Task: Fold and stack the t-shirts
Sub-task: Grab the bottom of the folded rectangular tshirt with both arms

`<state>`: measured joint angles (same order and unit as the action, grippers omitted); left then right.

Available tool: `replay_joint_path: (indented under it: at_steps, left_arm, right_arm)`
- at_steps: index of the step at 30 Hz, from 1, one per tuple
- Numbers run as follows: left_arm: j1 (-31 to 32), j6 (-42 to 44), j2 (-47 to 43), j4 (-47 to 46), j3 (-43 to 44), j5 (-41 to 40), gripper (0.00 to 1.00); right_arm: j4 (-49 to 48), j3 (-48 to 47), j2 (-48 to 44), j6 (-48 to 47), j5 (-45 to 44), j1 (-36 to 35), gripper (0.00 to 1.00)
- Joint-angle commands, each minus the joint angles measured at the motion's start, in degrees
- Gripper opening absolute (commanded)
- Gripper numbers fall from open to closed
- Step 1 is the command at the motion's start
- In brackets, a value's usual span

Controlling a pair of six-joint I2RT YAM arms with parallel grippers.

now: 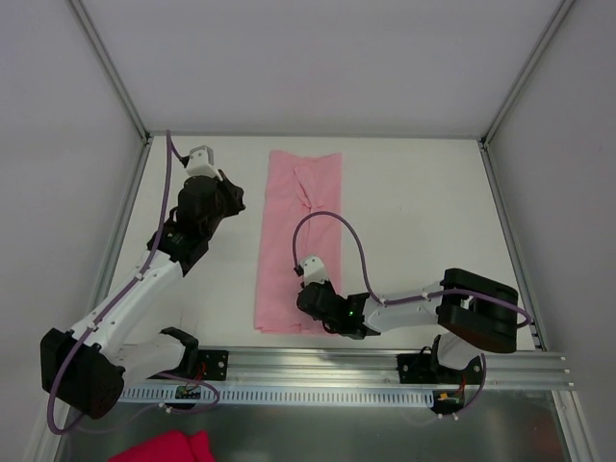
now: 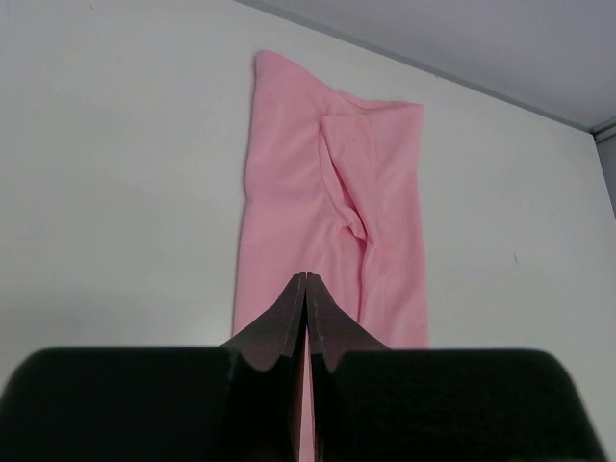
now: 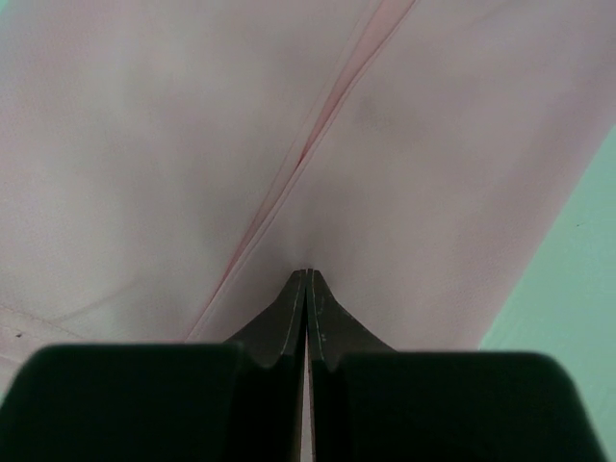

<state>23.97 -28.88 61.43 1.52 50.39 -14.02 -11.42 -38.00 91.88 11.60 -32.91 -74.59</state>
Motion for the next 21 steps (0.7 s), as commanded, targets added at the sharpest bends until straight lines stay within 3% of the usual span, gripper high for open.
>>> replay_joint_path:
  at_steps: [1, 10, 13, 14, 15, 16, 17, 18, 21]
  left_arm:
    - [0.2, 1.1, -0.1, 0.5, -0.6, -1.1, 0.0]
    - [0.2, 0.4, 1.9, -0.6, -2.0, 0.1, 0.0]
    - [0.3, 0.2, 1.5, -4.0, -4.1, 4.3, 0.04]
    - [0.3, 0.1, 1.4, -4.8, -5.7, 5.7, 0.15]
    - [0.3, -0.1, 1.3, -6.7, -6.8, 8.3, 0.32]
    - [0.3, -0.3, 1.3, -7.7, -8.5, 9.0, 0.56]
    - [0.3, -0.3, 1.2, -8.2, -9.1, 9.4, 0.68]
    - [0.4, -0.3, 1.0, -8.5, -10.1, 9.2, 0.78]
    - [0.9, -0.8, -2.1, -9.2, -12.3, 7.8, 0.9]
  right_arm:
    - [6.3, 1.4, -0.4, 1.9, -3.6, -0.3, 0.01]
    - [7.4, 2.1, -2.8, 2.2, -6.7, -0.2, 0.01]
    - [6.0, 3.0, -6.4, -0.2, -10.0, -0.6, 0.03]
    - [5.7, 3.3, -8.0, -0.9, -10.7, -0.8, 0.16]
    - [5.5, 3.3, -11.5, -2.7, -12.0, -1.3, 0.25]
    - [5.5, 3.3, -13.4, -3.6, -13.1, -1.7, 0.33]
    - [5.5, 3.4, -15.0, -4.0, -14.5, -2.3, 0.48]
    - [5.6, 3.5, -17.8, -4.5, -16.3, -3.5, 0.55]
    - [4.4, 5.0, -20.1, -4.5, -19.1, -5.3, 0.7]
